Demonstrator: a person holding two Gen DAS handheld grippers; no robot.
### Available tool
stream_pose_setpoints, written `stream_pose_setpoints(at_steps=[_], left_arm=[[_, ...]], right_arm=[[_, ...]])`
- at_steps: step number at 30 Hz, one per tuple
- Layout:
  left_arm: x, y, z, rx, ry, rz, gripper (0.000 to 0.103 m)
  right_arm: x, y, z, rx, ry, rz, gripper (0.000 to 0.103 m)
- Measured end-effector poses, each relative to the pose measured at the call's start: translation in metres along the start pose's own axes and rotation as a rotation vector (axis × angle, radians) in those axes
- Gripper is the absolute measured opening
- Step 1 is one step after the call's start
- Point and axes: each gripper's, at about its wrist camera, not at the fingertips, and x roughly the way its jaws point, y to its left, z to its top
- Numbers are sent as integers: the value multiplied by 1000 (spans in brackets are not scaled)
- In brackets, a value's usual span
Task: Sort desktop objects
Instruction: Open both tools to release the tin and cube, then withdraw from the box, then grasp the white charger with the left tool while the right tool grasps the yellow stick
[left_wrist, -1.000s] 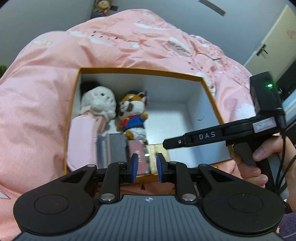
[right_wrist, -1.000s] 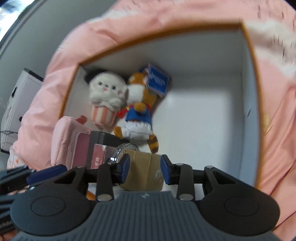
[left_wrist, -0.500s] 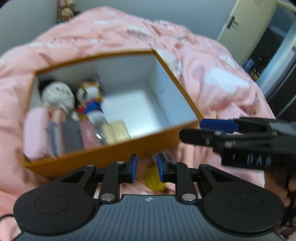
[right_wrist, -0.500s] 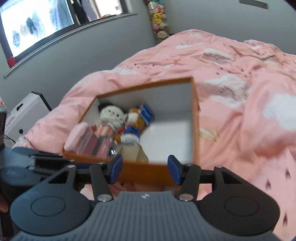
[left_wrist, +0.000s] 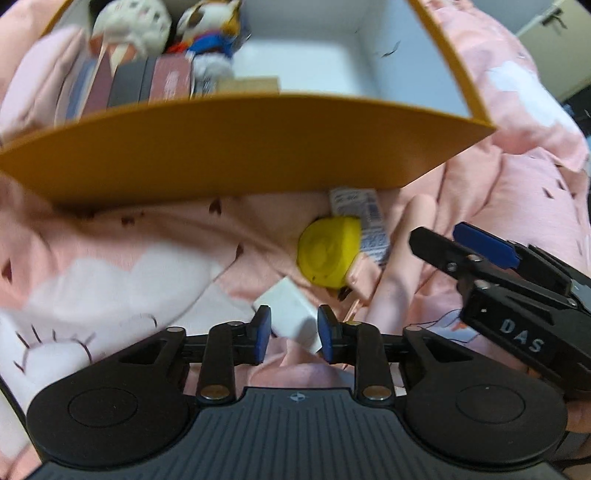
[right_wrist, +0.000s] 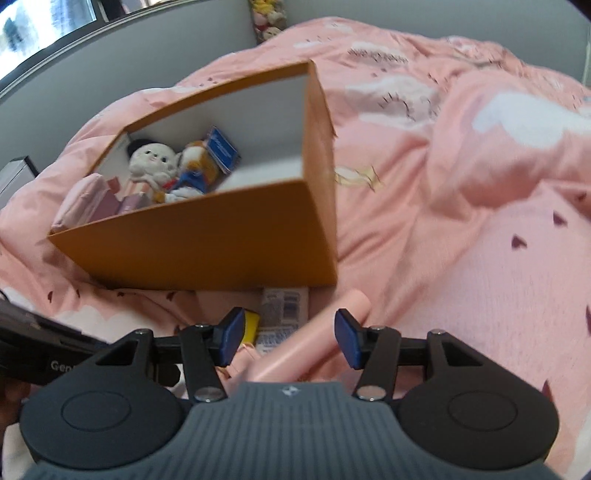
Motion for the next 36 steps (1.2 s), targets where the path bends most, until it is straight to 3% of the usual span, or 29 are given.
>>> stream_pose_setpoints(at_steps=[3, 5, 9, 19, 26, 31, 33, 36], left_arm=[[9, 6, -3, -42, 34, 2, 40], [13, 9, -5, -68, 48, -17, 50], [17, 11, -3, -87, 56, -26, 53], [30, 30, -3, -210, 82, -85, 54], [26, 39, -7, -237, 62, -109, 50], [7, 34, -11, -153, -16, -51, 42], [-3, 29, -12, -74, -63, -9, 38], [-12, 18, -9, 58, -102, 59, 38]], right_arm=[[0, -2, -4, 10, 1, 11, 57], [1, 1, -5, -6, 3, 6, 57], [4, 4, -8, -32, 18, 4, 57], [7, -17, -9, 88, 25, 75, 56], [7, -24, -9, 127, 23, 97, 55], [5, -32, -8, 169, 13, 116, 45], [4, -34, -7, 178, 16, 127, 37], [3, -29, -2, 151, 16, 155, 35]])
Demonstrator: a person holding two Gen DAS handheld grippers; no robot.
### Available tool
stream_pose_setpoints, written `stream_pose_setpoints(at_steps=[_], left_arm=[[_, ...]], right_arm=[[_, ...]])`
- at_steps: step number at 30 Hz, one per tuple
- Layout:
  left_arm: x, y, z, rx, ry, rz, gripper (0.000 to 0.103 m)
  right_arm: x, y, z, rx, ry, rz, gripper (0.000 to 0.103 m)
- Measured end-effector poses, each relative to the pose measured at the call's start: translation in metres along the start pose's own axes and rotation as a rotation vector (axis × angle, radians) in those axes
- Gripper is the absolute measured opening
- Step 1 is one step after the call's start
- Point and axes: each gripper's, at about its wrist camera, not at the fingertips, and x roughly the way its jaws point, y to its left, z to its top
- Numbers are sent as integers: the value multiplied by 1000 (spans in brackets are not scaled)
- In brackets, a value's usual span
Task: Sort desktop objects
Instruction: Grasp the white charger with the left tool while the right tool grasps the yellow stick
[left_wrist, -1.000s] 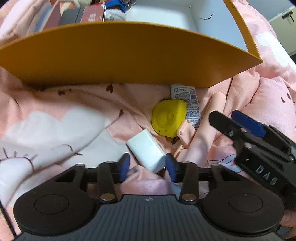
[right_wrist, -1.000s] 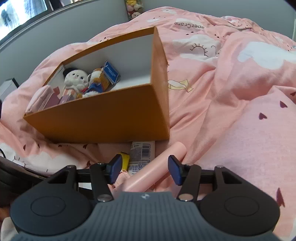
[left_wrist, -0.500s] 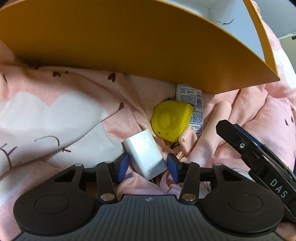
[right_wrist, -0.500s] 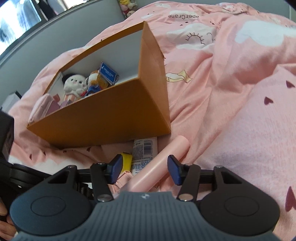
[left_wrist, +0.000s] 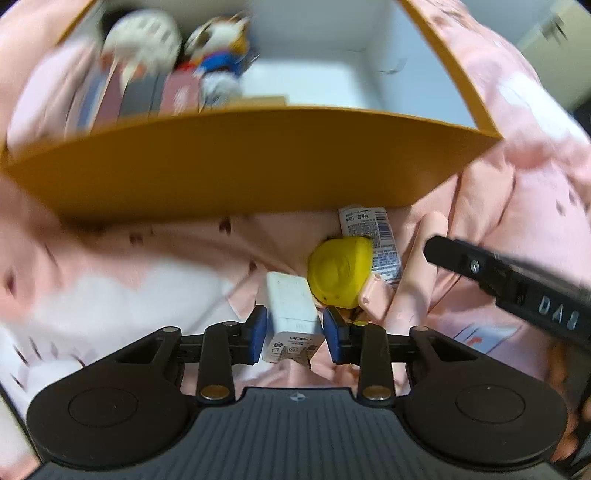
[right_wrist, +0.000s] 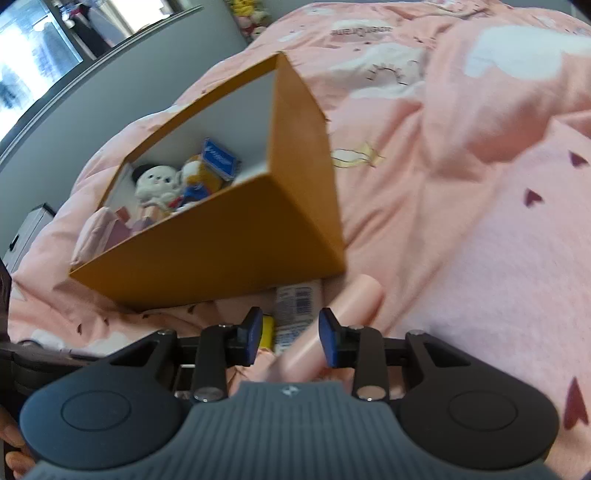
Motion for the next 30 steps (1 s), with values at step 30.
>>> stream_pose_setpoints(at_steps=[30], left_arm=[[42, 50, 6, -236, 147, -237, 54]], right_arm=[[74, 22, 14, -42, 278, 71, 25]])
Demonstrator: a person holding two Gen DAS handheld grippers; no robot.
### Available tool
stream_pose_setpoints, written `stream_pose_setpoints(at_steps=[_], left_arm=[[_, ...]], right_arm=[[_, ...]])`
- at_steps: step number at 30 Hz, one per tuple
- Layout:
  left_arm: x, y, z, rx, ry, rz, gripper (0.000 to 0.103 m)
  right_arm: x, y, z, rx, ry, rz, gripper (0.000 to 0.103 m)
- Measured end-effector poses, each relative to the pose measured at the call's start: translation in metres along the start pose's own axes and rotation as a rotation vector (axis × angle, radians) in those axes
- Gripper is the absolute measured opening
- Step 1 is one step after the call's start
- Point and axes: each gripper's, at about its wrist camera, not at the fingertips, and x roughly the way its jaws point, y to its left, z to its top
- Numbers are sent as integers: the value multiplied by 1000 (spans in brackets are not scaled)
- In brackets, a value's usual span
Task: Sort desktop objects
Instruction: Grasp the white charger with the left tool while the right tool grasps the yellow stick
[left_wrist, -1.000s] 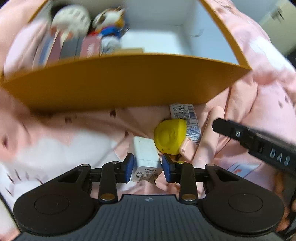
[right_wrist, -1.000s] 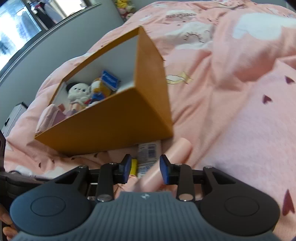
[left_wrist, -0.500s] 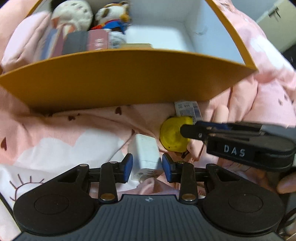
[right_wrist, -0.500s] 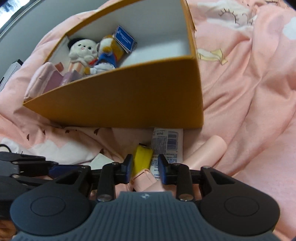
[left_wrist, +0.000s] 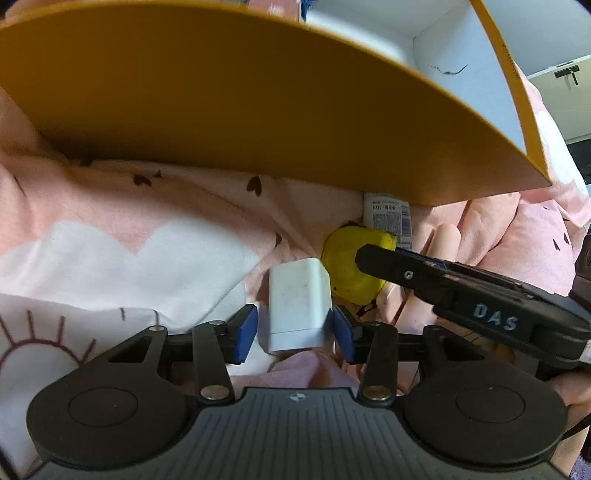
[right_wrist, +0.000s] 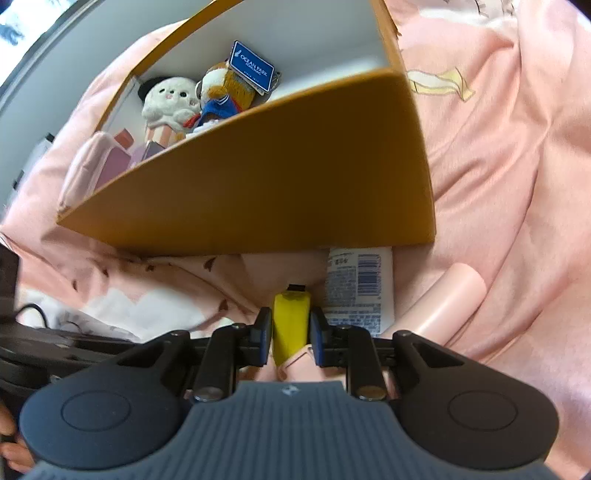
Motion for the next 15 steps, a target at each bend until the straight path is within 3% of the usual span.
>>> stream_pose_setpoints(at_steps=[5, 9, 10, 12, 15], left_arm=[[6, 0, -2, -1, 14, 0, 53], [0, -5, -6, 17, -14, 12, 37], [-2, -8, -8, 25, -23, 21, 37], [-4, -16, -10, 55, -47, 59, 37], [-12, -35, -15, 142, -118, 173, 37]], right_arm=[[7, 9, 0, -34, 8, -35, 27], [5, 7, -3, -30, -12, -37, 23], [4, 5, -3, -19, -19, -29, 22], [-2, 4, -6, -5, -39, -14, 22], [-11, 7, -8, -24, -81, 22, 21]])
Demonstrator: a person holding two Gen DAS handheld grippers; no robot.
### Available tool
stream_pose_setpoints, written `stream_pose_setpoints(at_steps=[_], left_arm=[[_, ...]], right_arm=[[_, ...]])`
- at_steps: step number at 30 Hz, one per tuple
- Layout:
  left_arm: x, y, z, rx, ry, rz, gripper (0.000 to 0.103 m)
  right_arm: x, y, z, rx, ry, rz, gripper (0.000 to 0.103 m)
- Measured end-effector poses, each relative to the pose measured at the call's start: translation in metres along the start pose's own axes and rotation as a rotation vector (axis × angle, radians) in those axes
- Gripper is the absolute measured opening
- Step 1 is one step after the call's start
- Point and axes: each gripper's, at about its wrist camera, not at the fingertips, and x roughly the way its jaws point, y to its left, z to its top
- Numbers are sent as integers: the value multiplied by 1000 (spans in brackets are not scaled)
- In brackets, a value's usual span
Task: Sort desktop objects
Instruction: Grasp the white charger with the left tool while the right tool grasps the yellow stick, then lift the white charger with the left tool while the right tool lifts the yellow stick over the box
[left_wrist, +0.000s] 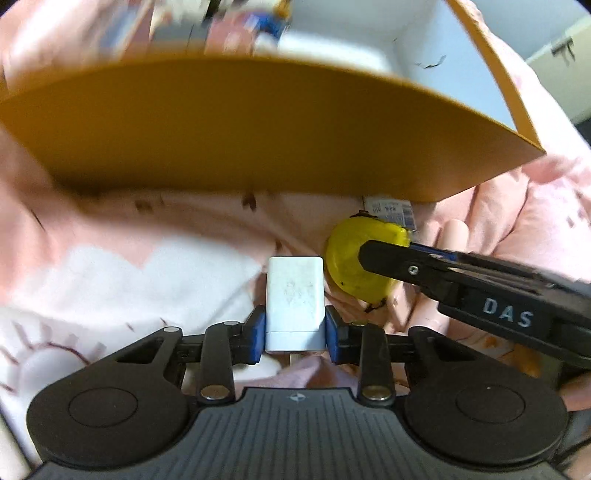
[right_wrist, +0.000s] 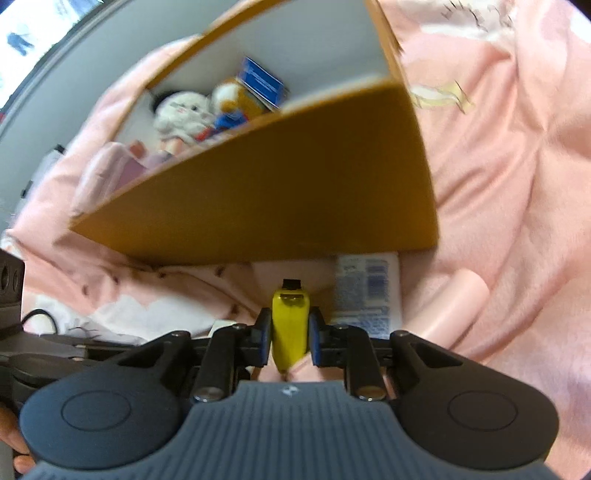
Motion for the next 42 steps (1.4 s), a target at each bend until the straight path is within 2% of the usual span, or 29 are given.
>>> stream_pose_setpoints(at_steps=[3, 5, 9, 16, 22, 27, 35, 42], left_arm=[[-12, -10, -1, 93, -49, 96, 37], [-10, -11, -2, 112, -54, 119, 37], [4, -1, -2, 69, -21, 102, 37], [0, 4, 1, 20, -28, 48, 37], [-7, 3, 1, 15, -43, 27, 37], [-27, 2, 3, 46, -71, 28, 37], [-66, -12, 13, 77, -119, -69, 37], [-108, -24, 26, 82, -216, -199, 37]], right_arm=[[-5, 6, 1, -35, -26, 16, 21], [2, 8, 3, -45, 4, -8, 21], [16, 9, 2, -58, 56, -23, 21], [21, 5, 3, -35, 61, -4, 21], [9, -2, -1, 21, 31, 27, 21], [-14, 4, 0, 5, -32, 49, 21], [-67, 12, 14, -38, -85, 135, 21], [-113, 19, 54, -58, -164, 223, 21]])
